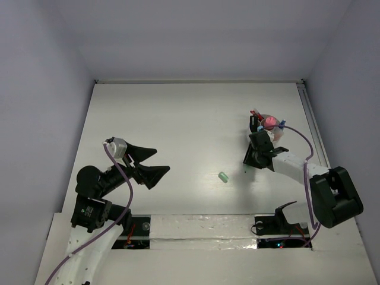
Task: Sort the stationery into containers
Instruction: Pick up the pen from the center of the board.
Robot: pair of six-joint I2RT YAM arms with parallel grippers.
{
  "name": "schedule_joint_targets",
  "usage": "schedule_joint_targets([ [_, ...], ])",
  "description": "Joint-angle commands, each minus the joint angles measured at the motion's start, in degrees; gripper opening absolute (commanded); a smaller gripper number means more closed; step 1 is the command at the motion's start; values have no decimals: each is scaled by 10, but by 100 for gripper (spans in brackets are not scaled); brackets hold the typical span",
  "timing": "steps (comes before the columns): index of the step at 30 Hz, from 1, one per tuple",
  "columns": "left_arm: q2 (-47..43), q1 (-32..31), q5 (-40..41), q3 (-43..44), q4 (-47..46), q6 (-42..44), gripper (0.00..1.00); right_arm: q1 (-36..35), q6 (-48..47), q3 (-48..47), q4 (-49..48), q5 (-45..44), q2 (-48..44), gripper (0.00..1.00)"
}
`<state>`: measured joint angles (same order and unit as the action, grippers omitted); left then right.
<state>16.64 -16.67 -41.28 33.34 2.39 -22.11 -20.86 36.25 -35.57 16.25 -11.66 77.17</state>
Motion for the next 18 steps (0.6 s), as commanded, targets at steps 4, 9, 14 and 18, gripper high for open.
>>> schedule_joint_targets([
  [4, 1, 1, 1, -6, -30, 0, 99, -6, 7, -12, 33, -12, 12, 33],
  [9, 19, 1, 3, -6, -27, -10, 99, -11, -3, -16, 33, 1, 22, 15],
  [14, 27, 1, 4, -6, -28, -14, 99, -55, -14, -25, 39, -19, -25, 4],
  [18, 38, 1, -6, -8, -31, -14, 99, -126, -45, -81, 108, -63, -74, 3],
])
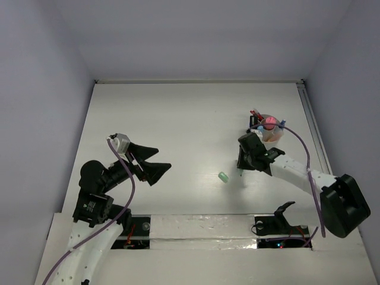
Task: Sort the stationery into containers
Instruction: Pick up the pen from the center of the board.
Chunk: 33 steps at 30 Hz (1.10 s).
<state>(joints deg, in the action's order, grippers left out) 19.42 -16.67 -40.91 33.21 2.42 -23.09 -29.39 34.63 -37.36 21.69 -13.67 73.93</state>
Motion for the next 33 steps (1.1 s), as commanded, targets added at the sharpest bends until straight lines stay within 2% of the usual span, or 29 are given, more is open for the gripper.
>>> schedule_joint_targets([
  [1, 14, 1, -13, -8, -34, -5, 96, -52, -38, -76, 61, -36, -48, 3],
  [3, 26, 1, -17, -8, -35, -6, 86, -81, -73, -102, 46, 4, -69, 3],
  [4, 31, 1, -15, -8, -33, -7, 81, -91, -84, -108, 35, 50, -77, 3],
  [5, 37, 1, -15, -6, -30, -7, 73, -109, -95, -113, 23, 75, -83, 3],
  [8, 58, 1, -13, -3, -25, -7, 67, -136, -132, -134, -37, 190, -94, 2],
  [11, 83, 1, -13, -1, -25, -8, 66, -176, -163, -164, -94, 273, -75, 2],
  [16, 130, 1, -12, -4, -25, -20, 70, -253, -219, -220, -121, 288, -18, 2],
  [22, 171, 1, -1, -2, -3, -20, 68, -289, -254, -272, -124, 285, 22, 2],
  [33, 185, 1, -26, -6, -14, -27, 46, -318, -286, -311, -110, 274, 38, 1],
])
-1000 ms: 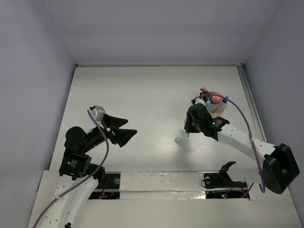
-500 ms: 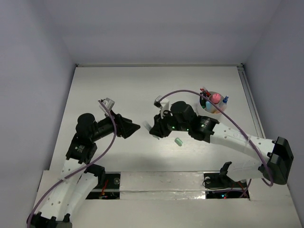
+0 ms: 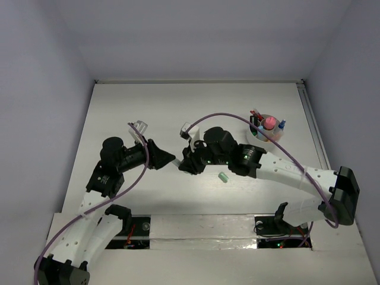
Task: Sort the stationery into containers
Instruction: Pick up the pen from the center of the board.
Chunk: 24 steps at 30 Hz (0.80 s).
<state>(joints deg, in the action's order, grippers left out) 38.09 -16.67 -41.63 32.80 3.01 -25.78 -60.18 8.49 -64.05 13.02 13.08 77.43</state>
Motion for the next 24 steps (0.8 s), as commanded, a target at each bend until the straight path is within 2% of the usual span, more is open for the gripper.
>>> schedule_joint_targets([
  [1, -2, 1, -24, -3, -24, -1, 45, -10, -29, -49, -18, 7, 6, 1],
  [6, -1, -5, -50, -9, -27, -5, 29, -21, -66, -85, 23, 4, 35, 0],
  [14, -29, -15, -74, -18, -6, -11, 19, -21, -117, -114, 91, 11, 40, 0],
  [17, -49, -15, -81, -19, 11, -10, 8, -21, -138, -135, 126, 5, 47, 0],
  [18, -53, -15, -83, -19, 20, -9, 1, -21, -144, -140, 139, 5, 48, 0],
  [24, -76, -15, -88, -18, 38, -6, 0, -21, -170, -153, 134, -14, 41, 0],
])
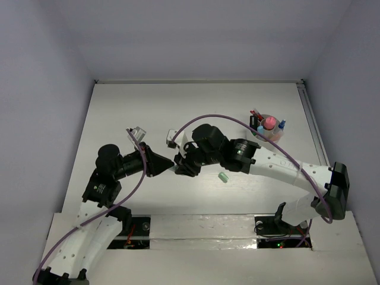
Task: Sort the stationery into containers
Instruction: Pick up the pen from the center of the board.
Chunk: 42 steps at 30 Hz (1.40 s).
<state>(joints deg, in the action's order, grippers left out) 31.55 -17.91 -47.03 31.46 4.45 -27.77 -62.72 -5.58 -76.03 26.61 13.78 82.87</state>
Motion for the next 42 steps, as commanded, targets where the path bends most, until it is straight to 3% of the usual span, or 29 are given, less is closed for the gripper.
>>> schedule_joint_targets([
  [1, -15, -3, -32, -4, 28, 14, 0, 4, -32, -32, -9, -24, -16, 0],
  [4, -35, -3, -11, -3, 21, -1, 0, 4, -32, -7, -41, -39, -36, 6],
  [15, -72, -3, -18, -2, -78, -114, 0, 4, -18, 70, -124, -85, -97, 13],
  [21, -81, -3, 0, 0, -95, -142, 0, 4, -14, 88, -150, -103, -104, 30],
  [28, -76, -3, -5, -19, -150, -189, 0, 4, -4, 121, -193, -130, -129, 32],
  [30, -75, -3, -5, -22, -156, -195, 0, 4, -3, 124, -198, -144, -130, 43],
  [34, -76, -3, 0, -24, -167, -206, 0, 4, -3, 127, -208, -169, -130, 50],
  [38, -75, -3, 6, -19, -168, -210, 0, 4, -4, 132, -214, -180, -132, 63],
  [42, -75, -3, 19, -19, -165, -207, 0, 4, 2, 150, -226, -179, -146, 67],
])
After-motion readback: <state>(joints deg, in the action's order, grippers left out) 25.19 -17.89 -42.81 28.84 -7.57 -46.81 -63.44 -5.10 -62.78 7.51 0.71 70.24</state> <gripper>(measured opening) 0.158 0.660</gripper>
